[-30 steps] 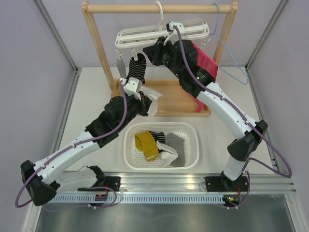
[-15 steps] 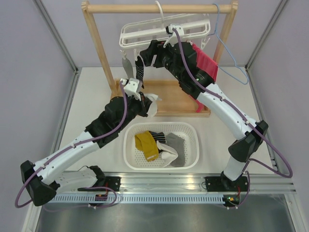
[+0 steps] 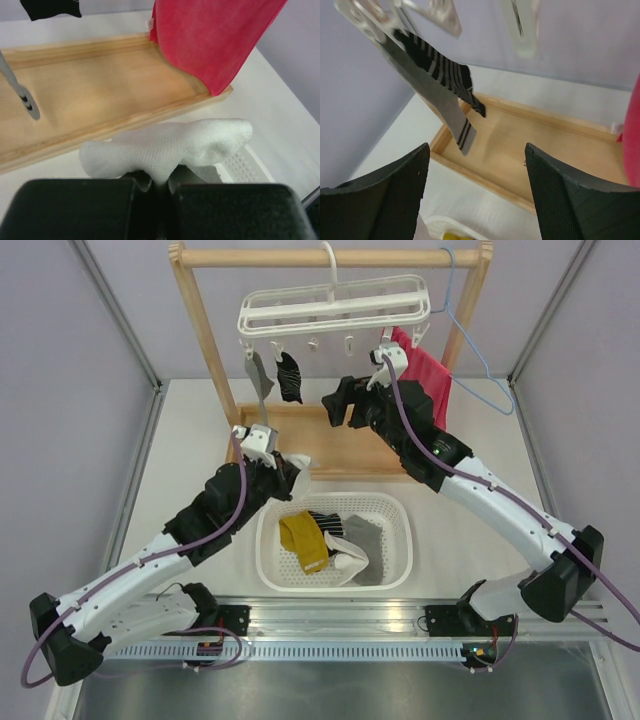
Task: Remove the socks clipped to the hanger
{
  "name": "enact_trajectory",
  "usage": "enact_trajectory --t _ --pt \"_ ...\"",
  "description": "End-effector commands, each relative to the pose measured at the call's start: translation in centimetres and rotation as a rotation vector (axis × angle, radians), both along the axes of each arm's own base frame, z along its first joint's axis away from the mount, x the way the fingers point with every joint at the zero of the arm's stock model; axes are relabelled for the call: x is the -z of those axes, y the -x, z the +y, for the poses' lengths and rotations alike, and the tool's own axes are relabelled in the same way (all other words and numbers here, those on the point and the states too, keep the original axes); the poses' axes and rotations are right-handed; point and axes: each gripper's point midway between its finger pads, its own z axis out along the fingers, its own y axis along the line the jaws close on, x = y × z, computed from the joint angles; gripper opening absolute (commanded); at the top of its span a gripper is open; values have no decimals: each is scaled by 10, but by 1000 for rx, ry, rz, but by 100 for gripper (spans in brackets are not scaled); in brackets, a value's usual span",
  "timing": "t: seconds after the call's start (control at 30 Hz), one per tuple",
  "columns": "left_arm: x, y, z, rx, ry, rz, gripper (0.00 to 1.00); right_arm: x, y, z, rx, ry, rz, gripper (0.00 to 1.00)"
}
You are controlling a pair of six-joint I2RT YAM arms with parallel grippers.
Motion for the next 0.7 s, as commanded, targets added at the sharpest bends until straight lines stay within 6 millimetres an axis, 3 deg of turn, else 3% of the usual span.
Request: enact_trajectory --t 0.0,0.03,0.07,0.1,0.13,0.17,0.23,0.27,0.33,0.37,0.43,0.5,0.67 --pt "27 9 13 -46 11 68 2 25 5 -22 73 27 10 80" --pt "29 13 18 -54 21 71 2 29 9 -28 86 25 14 80" --pt "36 15 21 -63 24 85 2 54 11 -32 98 47 53 80" --pt "51 17 26 -76 6 108 2 64 13 -36 115 56 66 81" --pt "53 21 30 -83 25 117 2 68 15 -41 125 52 72 80" --pt "58 23 32 -86 24 127 2 88 18 -45 134 70 101 80" --pt "74 31 35 -82 10 158 2 98 22 -52 148 53 124 80" --pt "80 34 35 -82 12 174 2 112 24 -58 158 62 146 80" --pt "96 44 37 -86 -13 201 2 118 28 -66 172 44 159 81" --pt "97 47 38 -89 0 203 2 131 30 -74 185 53 181 81" --pt "108 57 37 -74 -12 212 2 127 33 -81 200 14 168 81" --pt "119 65 37 -70 -14 239 2 138 35 -90 218 13 186 81" --pt "146 90 25 -21 -18 319 2 158 45 -110 264 -15 218 81"
